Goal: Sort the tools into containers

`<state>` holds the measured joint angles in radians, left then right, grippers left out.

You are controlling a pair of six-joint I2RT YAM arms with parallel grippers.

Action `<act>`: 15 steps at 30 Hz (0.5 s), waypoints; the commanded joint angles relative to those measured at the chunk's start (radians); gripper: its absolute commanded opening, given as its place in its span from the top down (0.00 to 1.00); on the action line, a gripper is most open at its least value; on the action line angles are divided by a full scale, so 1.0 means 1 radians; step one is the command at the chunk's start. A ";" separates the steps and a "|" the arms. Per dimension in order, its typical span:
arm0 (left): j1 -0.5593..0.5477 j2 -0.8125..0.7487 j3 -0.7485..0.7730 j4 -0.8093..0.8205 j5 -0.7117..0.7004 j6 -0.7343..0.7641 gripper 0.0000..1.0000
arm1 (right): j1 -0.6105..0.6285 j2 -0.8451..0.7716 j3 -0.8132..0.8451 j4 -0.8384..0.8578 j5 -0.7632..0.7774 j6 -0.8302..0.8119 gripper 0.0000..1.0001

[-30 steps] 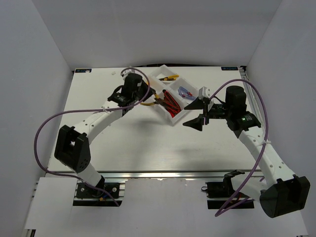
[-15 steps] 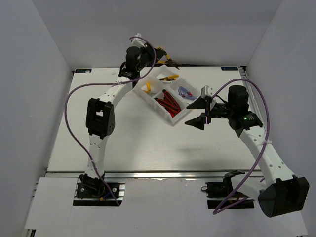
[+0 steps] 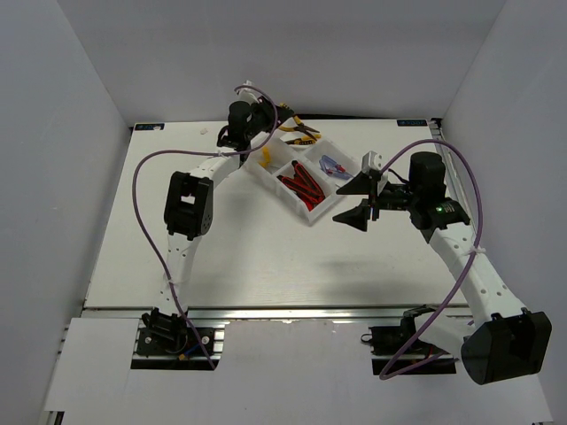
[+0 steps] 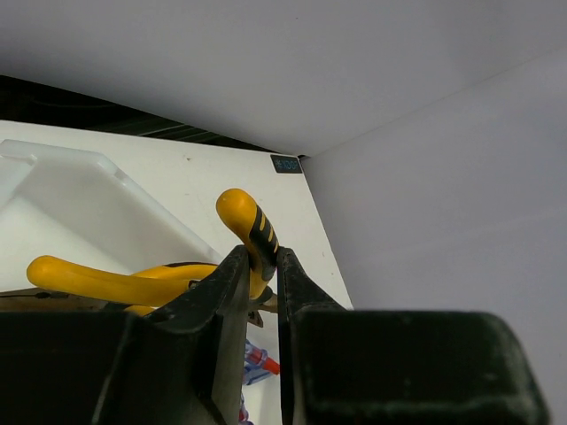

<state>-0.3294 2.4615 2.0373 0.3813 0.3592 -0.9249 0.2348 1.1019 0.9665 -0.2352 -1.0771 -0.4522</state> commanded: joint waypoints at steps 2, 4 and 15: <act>0.006 -0.059 0.038 0.034 -0.005 0.015 0.98 | -0.011 -0.004 0.028 0.014 -0.030 -0.002 0.22; 0.004 -0.059 0.034 0.018 -0.019 0.015 0.90 | -0.014 -0.005 0.026 0.019 -0.030 0.001 0.22; 0.004 -0.085 0.017 -0.025 -0.034 0.003 0.56 | -0.023 -0.019 0.005 0.053 -0.038 0.021 0.21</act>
<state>-0.3286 2.4615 2.0373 0.3363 0.3309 -0.9180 0.2180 1.1015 0.9665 -0.2283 -1.0843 -0.4477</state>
